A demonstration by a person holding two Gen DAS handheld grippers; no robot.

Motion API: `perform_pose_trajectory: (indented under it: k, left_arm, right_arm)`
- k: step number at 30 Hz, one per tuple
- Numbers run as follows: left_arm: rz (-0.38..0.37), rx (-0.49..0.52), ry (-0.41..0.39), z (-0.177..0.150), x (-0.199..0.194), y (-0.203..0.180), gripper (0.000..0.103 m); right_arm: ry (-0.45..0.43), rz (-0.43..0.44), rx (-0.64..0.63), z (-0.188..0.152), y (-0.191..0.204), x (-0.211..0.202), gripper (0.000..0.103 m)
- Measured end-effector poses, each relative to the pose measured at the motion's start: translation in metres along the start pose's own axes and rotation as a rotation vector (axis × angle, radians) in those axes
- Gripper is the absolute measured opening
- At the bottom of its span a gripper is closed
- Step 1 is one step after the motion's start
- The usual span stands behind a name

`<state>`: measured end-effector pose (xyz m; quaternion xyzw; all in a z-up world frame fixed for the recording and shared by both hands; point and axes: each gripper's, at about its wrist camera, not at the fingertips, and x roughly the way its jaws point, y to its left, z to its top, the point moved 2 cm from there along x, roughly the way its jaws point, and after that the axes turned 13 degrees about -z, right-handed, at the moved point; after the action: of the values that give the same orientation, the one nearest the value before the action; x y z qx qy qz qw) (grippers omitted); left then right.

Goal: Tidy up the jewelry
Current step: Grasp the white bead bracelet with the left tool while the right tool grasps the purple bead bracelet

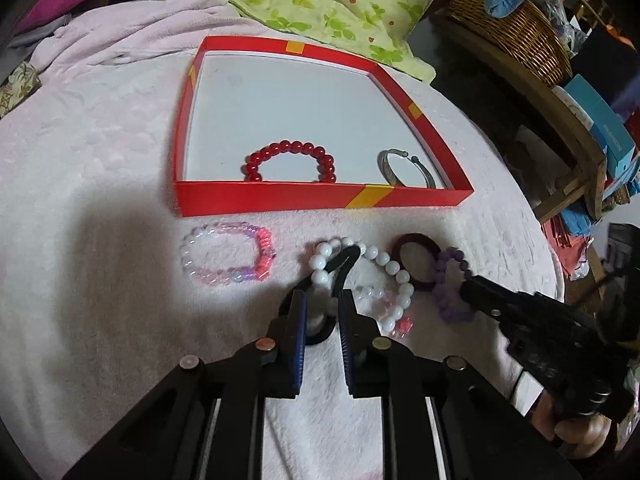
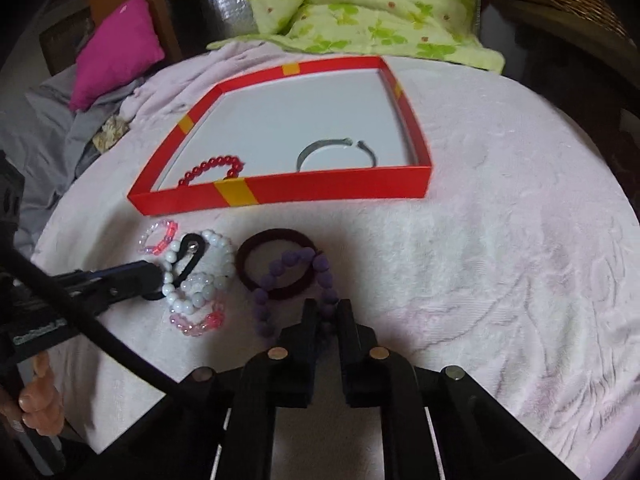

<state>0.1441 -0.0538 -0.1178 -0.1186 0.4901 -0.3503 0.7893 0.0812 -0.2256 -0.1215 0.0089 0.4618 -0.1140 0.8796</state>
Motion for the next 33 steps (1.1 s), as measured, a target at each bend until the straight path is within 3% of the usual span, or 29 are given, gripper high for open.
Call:
perform_pose_trajectory:
  k: [8,9,18,22,26,27,30,33]
  left_arm:
    - [0.018,0.078,0.005,-0.002,0.009,-0.017,0.013]
    - [0.018,0.086,-0.004,-0.002,0.006,-0.018,0.006]
    - [-0.151,0.187,-0.126,-0.004,-0.049,-0.044,0.003]
    - [-0.084,0.119,-0.116,0.001,-0.051,-0.021,0.003]
    - [-0.072,0.059,-0.072,0.005,-0.039,-0.007,0.004]
    - [-0.074,0.061,-0.067,0.005,-0.035,-0.008,0.005]
    - [-0.056,0.054,-0.031,0.005,-0.019,-0.009,0.022]
    - [-0.042,0.034,0.003,0.003,-0.003,-0.006,0.025]
  right_arm:
    - [-0.090,0.050,0.142,0.009,-0.040,-0.028,0.011]
    - [-0.093,0.059,0.151,0.009,-0.043,-0.030,0.011]
    - [-0.126,0.121,0.203,0.014,-0.049,-0.041,0.011]
    - [-0.133,0.126,0.195,0.013,-0.044,-0.042,0.011]
    - [-0.122,0.123,0.194,0.012,-0.042,-0.039,0.011]
    - [-0.118,0.123,0.192,0.012,-0.041,-0.038,0.011]
    - [-0.110,0.124,0.189,0.010,-0.040,-0.036,0.011]
    - [-0.107,0.123,0.181,0.009,-0.038,-0.036,0.011]
